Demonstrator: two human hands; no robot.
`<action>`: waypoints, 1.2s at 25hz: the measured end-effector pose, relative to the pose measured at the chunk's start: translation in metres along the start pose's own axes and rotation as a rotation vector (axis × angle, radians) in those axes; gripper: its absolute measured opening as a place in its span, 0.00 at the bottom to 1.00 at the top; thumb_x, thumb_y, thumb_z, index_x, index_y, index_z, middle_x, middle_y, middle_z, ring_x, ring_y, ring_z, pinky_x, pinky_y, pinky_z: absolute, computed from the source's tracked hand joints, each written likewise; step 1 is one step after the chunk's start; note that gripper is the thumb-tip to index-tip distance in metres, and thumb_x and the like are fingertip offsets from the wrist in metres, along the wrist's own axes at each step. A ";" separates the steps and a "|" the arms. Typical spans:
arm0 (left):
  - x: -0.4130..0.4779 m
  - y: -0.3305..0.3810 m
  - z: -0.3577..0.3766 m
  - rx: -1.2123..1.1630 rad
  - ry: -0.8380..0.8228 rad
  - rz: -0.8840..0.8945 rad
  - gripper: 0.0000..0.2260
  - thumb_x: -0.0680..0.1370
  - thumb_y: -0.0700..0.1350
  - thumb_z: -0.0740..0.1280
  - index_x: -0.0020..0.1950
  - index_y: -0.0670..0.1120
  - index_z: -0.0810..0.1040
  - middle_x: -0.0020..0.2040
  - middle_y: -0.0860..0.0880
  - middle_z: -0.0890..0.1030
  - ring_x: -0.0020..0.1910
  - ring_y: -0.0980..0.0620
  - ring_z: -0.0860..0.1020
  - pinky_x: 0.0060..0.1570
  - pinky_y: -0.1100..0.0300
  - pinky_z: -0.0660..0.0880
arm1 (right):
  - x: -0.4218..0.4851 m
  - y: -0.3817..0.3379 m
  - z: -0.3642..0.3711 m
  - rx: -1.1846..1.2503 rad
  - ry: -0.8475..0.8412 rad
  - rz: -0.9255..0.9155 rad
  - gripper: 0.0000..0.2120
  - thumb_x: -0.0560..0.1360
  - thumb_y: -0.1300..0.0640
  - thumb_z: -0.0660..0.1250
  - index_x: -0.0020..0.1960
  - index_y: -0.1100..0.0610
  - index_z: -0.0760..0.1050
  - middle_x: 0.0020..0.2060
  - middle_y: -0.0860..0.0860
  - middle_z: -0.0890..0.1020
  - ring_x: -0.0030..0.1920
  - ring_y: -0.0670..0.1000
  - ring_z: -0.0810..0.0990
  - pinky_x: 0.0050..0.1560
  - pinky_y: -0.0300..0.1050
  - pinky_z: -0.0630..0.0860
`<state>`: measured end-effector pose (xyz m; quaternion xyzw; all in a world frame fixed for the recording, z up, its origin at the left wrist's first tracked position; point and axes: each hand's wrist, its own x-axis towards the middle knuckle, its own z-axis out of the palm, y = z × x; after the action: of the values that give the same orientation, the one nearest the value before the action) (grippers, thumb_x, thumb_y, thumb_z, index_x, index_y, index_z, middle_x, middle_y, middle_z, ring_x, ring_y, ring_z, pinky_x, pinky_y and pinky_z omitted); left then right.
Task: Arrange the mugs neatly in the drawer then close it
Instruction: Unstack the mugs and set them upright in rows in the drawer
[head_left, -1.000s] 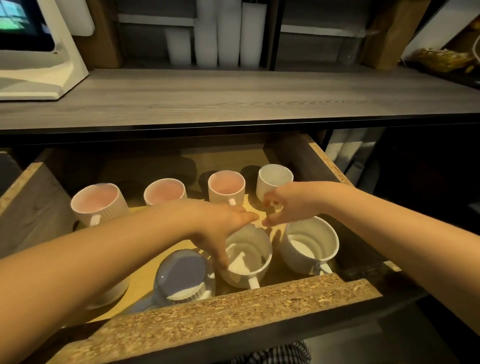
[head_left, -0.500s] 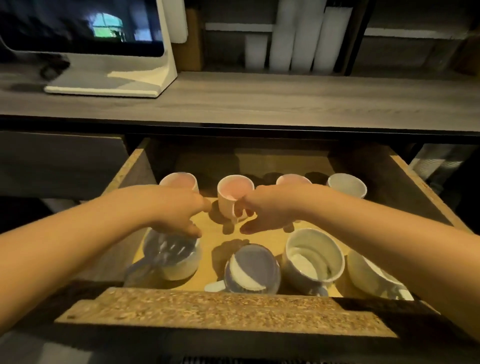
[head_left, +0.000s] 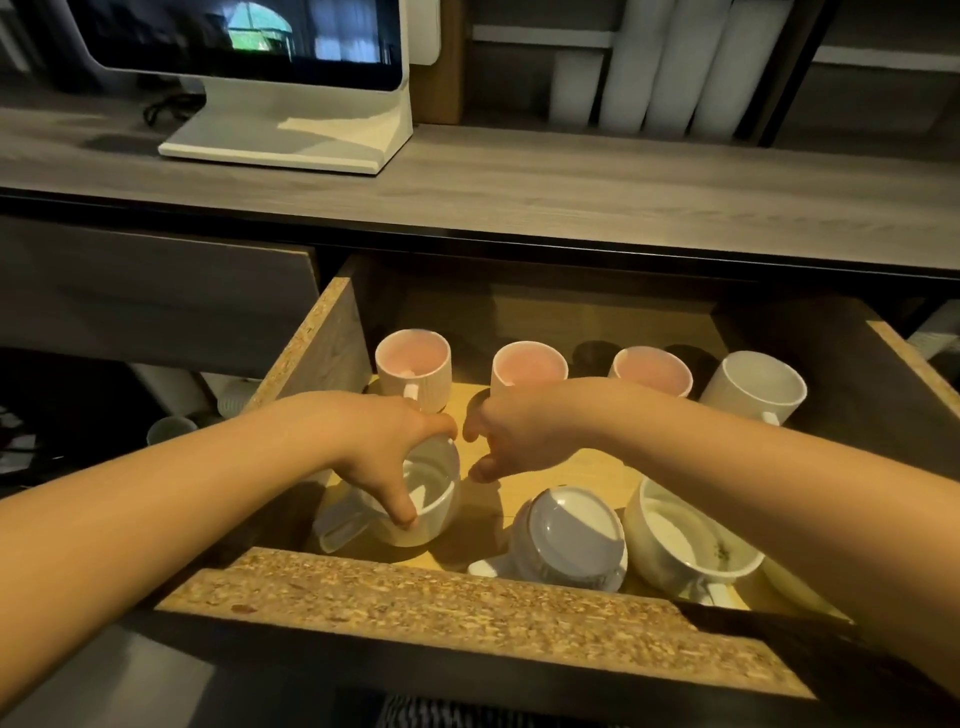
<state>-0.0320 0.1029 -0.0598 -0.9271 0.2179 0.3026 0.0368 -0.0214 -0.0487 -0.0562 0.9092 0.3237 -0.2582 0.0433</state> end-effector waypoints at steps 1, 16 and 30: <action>0.000 -0.001 0.001 0.007 0.012 -0.009 0.40 0.67 0.56 0.74 0.73 0.54 0.57 0.70 0.50 0.68 0.66 0.47 0.70 0.62 0.53 0.73 | 0.003 -0.001 0.000 0.055 0.006 0.005 0.24 0.78 0.47 0.59 0.71 0.57 0.65 0.64 0.53 0.75 0.62 0.54 0.75 0.59 0.45 0.71; -0.006 -0.010 0.017 -0.069 0.126 -0.173 0.29 0.67 0.64 0.69 0.58 0.46 0.70 0.44 0.52 0.75 0.39 0.54 0.74 0.31 0.67 0.69 | 0.045 -0.013 0.012 0.591 -0.028 0.023 0.14 0.79 0.58 0.61 0.62 0.63 0.74 0.53 0.58 0.83 0.51 0.54 0.84 0.44 0.39 0.78; -0.008 0.001 0.006 0.044 0.038 -0.188 0.32 0.68 0.68 0.65 0.63 0.46 0.72 0.54 0.50 0.78 0.48 0.52 0.77 0.37 0.66 0.71 | -0.012 0.015 0.014 0.173 -0.299 0.230 0.21 0.72 0.36 0.63 0.49 0.55 0.73 0.41 0.48 0.76 0.50 0.55 0.78 0.51 0.47 0.78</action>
<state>-0.0420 0.1062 -0.0602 -0.9481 0.1372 0.2752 0.0812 -0.0259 -0.0708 -0.0639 0.8922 0.1842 -0.4103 0.0416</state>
